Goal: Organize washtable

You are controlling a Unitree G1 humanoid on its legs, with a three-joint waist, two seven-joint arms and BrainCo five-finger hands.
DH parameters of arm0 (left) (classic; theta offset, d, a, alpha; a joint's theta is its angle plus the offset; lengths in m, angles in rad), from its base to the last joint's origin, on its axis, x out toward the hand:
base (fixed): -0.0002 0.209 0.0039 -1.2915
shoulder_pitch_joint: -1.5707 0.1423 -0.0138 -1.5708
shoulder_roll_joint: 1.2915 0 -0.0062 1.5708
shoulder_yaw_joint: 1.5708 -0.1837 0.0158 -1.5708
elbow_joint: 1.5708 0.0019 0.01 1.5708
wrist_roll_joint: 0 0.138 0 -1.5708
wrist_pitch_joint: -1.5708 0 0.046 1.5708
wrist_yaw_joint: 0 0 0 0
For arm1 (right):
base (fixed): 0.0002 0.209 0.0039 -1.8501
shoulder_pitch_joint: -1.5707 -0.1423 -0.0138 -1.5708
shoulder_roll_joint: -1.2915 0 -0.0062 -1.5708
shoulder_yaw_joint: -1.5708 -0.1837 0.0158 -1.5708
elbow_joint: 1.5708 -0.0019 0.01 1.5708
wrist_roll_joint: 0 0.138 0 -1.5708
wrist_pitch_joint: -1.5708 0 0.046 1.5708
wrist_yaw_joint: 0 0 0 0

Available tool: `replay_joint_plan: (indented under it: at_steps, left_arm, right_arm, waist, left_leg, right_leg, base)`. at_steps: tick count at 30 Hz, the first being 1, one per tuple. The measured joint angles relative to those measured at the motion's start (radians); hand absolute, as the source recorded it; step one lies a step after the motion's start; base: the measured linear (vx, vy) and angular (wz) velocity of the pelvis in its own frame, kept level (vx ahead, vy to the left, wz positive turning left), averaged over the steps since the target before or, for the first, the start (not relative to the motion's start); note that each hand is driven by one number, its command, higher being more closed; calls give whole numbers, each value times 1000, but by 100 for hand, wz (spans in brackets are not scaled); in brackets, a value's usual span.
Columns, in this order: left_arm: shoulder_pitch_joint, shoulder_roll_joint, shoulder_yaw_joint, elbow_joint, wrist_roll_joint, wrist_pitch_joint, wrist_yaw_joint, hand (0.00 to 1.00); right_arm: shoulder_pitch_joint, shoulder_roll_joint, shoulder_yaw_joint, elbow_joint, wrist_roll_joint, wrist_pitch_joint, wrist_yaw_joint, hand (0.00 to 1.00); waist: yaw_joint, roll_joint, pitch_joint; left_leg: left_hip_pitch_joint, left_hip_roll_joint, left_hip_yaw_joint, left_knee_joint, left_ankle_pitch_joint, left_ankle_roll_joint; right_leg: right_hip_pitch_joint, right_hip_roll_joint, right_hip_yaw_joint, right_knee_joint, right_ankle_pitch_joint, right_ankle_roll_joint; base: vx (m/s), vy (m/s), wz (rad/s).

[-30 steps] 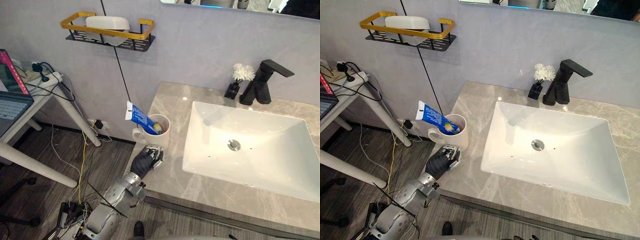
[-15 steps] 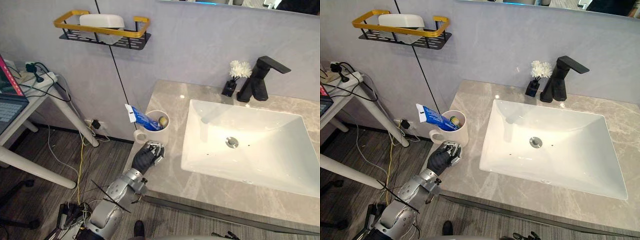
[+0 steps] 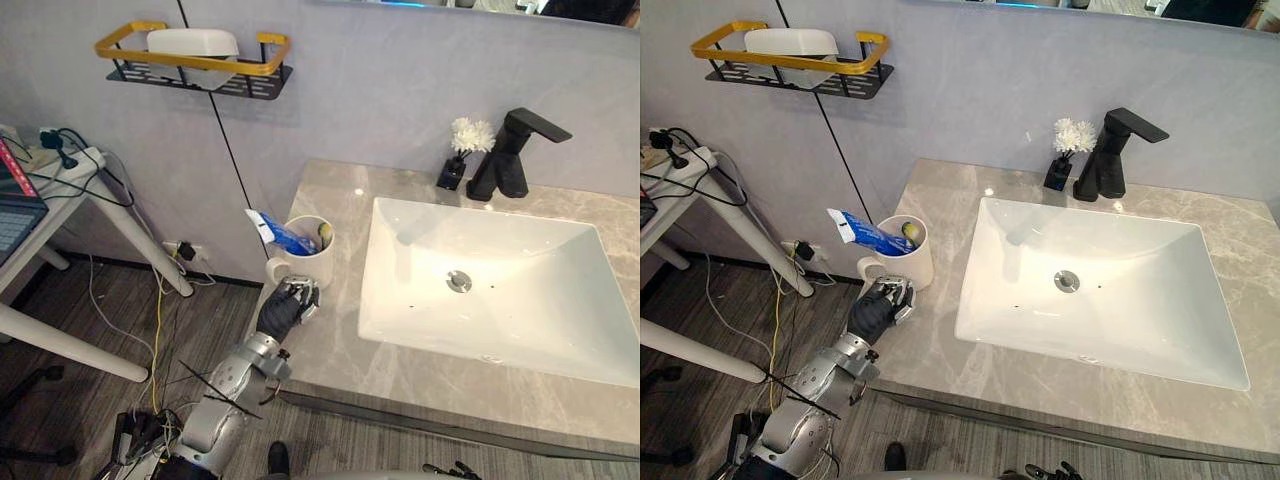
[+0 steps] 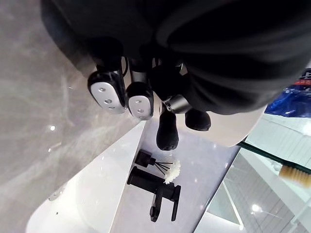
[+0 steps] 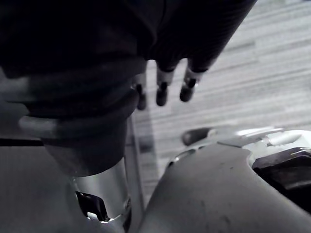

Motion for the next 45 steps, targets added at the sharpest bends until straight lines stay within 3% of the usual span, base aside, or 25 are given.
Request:
replay_joint_plan:
  at_steps: [18, 33, 45]
  left_arm:
    - [-158, -15, 20, 121, 65, -26, 38, 100]
    - [-281, -11, 43, 229, 105, -35, 55, 100]
    - [-386, 13, 53, 292, 143, -53, 79, 100]
  right_arm:
    - [-1, 0, -8, -8, 1, 0, 0, 0]
    - [-13, -1, -31, -14, 2, 0, 0, 0]
    - [-49, -3, -37, -23, 10, -3, 0, 0]
  waist:
    - [-5, 2, 13]
    - [-28, 4, 29]
    - [-31, 13, 69]
  left_leg:
    - [-14, 0, 7, 0, -1, 0]
    - [-14, 0, 19, 0, -4, 2]
    - [-13, -1, 34, 1, -9, 2]
  right_leg:
    - [-14, 0, 4, -4, 3, 1]
    - [-13, 0, 10, -20, 14, 2]
    - [-18, -1, 27, -29, 18, 2]
  base:
    - [0, 0, 0]
    - [0, 0, -1]
    - [1, -2, -3]
